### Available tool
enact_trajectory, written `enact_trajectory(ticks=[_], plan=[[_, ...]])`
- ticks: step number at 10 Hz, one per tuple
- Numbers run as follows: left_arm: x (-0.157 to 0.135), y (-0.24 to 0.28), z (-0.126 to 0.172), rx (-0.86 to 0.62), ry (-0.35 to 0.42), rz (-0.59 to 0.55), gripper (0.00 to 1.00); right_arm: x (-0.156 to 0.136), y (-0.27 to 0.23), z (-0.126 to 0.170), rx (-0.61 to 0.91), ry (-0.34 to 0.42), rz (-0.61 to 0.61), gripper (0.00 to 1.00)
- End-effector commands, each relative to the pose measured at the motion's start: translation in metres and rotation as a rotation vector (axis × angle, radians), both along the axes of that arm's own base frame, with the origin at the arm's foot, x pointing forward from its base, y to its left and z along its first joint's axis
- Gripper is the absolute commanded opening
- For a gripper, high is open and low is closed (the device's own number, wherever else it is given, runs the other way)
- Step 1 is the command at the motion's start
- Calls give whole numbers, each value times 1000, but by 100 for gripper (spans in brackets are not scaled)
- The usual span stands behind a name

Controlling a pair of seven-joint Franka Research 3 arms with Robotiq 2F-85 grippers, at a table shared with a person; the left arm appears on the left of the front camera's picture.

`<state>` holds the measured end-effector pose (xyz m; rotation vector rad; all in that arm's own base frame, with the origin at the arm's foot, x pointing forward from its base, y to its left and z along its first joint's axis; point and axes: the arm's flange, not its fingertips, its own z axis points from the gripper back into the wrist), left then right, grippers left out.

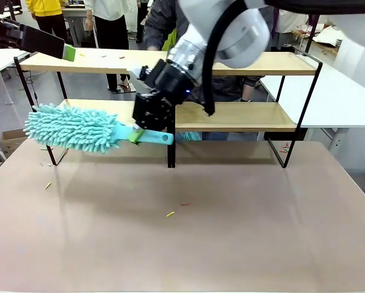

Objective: Clean the shelves.
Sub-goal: Clean another randomly selected level of the Shelf with the Duster.

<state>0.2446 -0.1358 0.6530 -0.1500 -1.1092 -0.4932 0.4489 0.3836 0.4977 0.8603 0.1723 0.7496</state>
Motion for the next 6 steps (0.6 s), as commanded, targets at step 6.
enact_trajectory(ticks=[6], plan=[[-1,1,-2,-1,0,-2,100,-107,-154,-17,17,105,58,12]])
